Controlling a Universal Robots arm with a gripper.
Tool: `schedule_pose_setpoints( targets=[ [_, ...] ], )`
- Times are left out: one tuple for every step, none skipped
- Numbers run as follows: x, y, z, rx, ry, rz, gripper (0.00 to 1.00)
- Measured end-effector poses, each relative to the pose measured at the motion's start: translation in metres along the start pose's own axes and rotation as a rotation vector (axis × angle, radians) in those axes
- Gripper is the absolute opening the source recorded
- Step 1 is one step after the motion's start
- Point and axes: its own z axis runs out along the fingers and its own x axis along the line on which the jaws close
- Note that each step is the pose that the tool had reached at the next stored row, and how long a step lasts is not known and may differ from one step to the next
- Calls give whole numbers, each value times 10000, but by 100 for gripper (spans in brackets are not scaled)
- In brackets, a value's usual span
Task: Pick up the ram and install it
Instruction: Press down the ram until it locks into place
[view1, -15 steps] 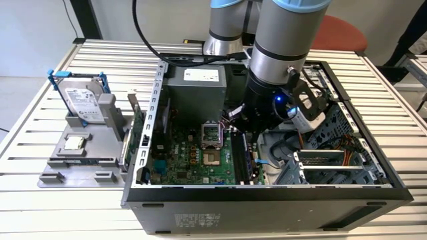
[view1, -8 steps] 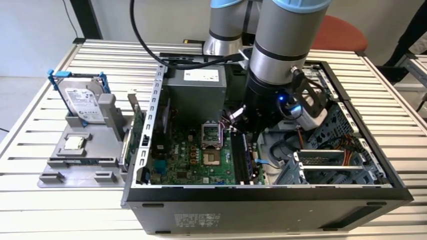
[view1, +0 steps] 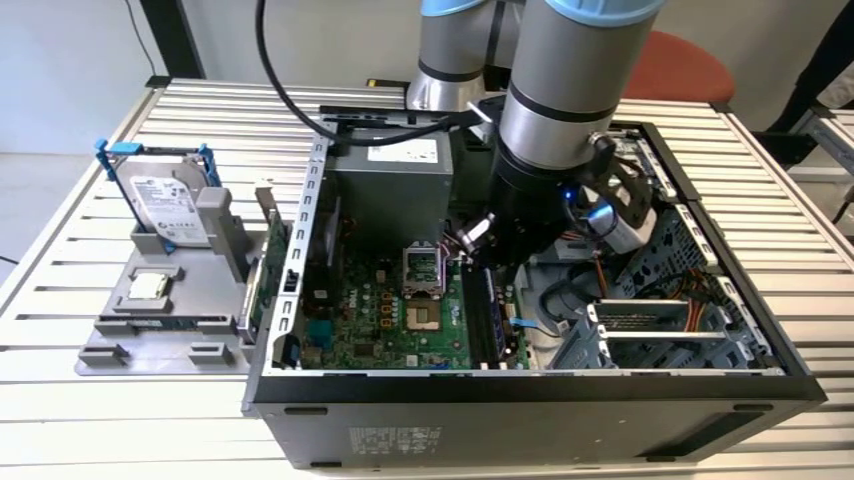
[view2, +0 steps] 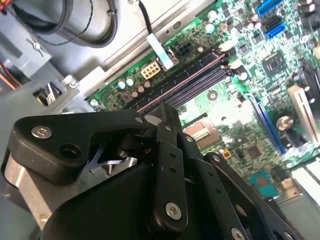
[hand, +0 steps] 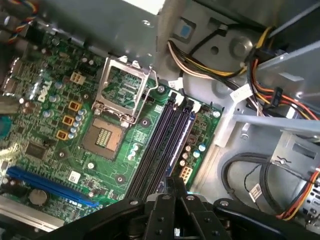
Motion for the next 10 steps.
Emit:
schedule_pose_setpoints(
  targets=[
    [0, 0, 0, -10, 12, -138, 0],
    [0, 0, 0, -21, 24, -281, 0],
    [0, 1, 0, -31, 37, -413, 0],
    [0, 1, 0, -39, 47, -567, 0],
    [1, 1, 0, -44, 47, -739, 0],
    [0, 1, 0, -50, 46, -921, 0],
    [0, 1, 0, -54, 45, -1100, 0],
    [0, 1, 0, -60, 45, -1291, 0],
    [0, 1, 0, -65, 44, -1471, 0],
    [0, 1, 0, -71, 42, -1651, 0]
  ],
)
